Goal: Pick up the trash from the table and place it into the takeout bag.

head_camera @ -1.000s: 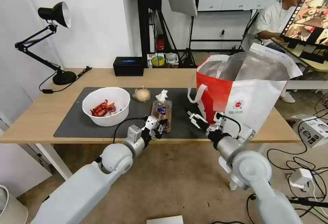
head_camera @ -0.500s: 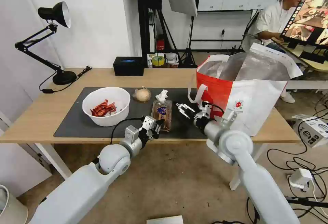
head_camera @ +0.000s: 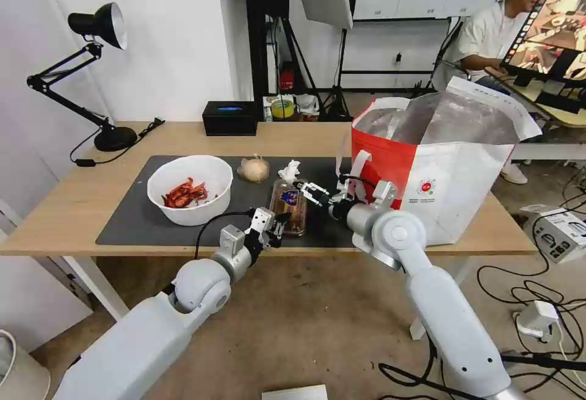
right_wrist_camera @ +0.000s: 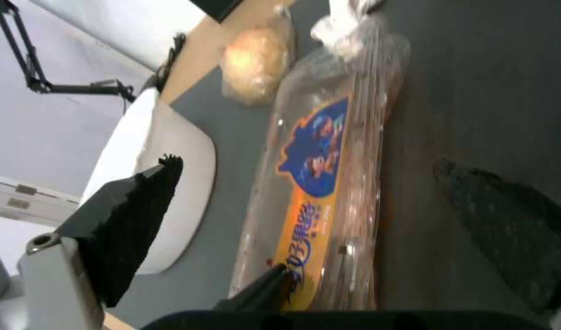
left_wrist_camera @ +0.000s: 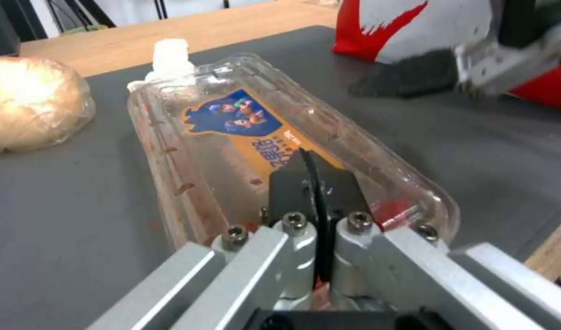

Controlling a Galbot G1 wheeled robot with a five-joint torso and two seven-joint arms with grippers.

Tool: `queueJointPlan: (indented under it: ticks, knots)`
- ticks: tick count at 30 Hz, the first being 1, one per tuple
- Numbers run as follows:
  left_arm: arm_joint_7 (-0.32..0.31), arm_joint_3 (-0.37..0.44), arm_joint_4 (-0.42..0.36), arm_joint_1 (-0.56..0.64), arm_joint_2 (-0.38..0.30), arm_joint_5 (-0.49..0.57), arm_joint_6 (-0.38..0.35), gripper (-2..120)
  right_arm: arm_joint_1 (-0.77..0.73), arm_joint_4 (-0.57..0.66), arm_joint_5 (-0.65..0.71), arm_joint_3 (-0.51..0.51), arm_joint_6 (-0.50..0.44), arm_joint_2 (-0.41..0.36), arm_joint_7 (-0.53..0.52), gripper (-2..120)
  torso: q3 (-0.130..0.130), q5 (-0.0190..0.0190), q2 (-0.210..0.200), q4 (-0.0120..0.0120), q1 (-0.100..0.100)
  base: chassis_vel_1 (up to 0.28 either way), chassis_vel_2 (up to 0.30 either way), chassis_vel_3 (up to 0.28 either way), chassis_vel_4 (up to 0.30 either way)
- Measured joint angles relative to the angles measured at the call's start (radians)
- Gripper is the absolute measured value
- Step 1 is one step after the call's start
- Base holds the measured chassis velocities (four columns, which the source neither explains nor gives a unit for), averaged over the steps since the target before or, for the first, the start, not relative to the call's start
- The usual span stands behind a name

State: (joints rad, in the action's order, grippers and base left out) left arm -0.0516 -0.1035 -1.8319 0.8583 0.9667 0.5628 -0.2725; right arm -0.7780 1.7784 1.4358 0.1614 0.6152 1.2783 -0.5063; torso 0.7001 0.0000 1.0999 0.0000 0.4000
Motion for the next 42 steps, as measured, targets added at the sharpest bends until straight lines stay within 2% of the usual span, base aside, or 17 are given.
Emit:
queueJointPlan:
  ticks: [20, 34, 36, 38, 40, 42]
  knots:
    - [0.000, 0.016, -0.009, 0.006, -0.015, 0.008, 0.010, 0, 0.090, -0.134, -0.010, -0.048, 0.028, 0.070, -0.002, 100, 0.000, 0.0000, 0.000, 0.0000, 0.000, 0.000, 0.000, 0.000, 0.000]
    - [0.000, 0.025, -0.017, 0.028, -0.006, 0.006, 0.019, 0, 0.104, -0.167, -0.010, -0.053, 0.050, 0.089, -0.009, 100, 0.000, 0.0000, 0.000, 0.0001, 0.000, 0.000, 0.000, 0.000, 0.000]
    - [0.000, 0.025, -0.017, 0.028, -0.006, 0.006, 0.020, 0, 0.103, -0.168, -0.010, -0.053, 0.052, 0.090, -0.009, 98, 0.000, 0.0001, 0.000, 0.0000, 0.000, 0.000, 0.000, 0.000, 0.000]
    - [0.000, 0.025, -0.022, 0.031, -0.009, 0.006, 0.021, 0, 0.102, -0.173, -0.010, -0.053, 0.055, 0.093, -0.009, 87, 0.000, 0.0000, 0.000, 0.0000, 0.000, 0.000, 0.000, 0.000, 0.000]
    - [0.000, 0.026, -0.023, 0.032, -0.010, 0.006, 0.022, 0, 0.102, -0.175, -0.010, -0.053, 0.055, 0.094, -0.009, 86, 0.000, 0.0000, 0.000, 0.0000, 0.000, 0.000, 0.000, 0.000, 0.000]
    - [0.003, 0.033, -0.027, 0.040, -0.012, 0.003, 0.025, 0, 0.102, -0.184, -0.013, -0.052, 0.065, 0.101, -0.015, 72, 0.000, 0.0001, 0.000, 0.0000, 0.000, 0.000, 0.000, 0.000, 0.000]
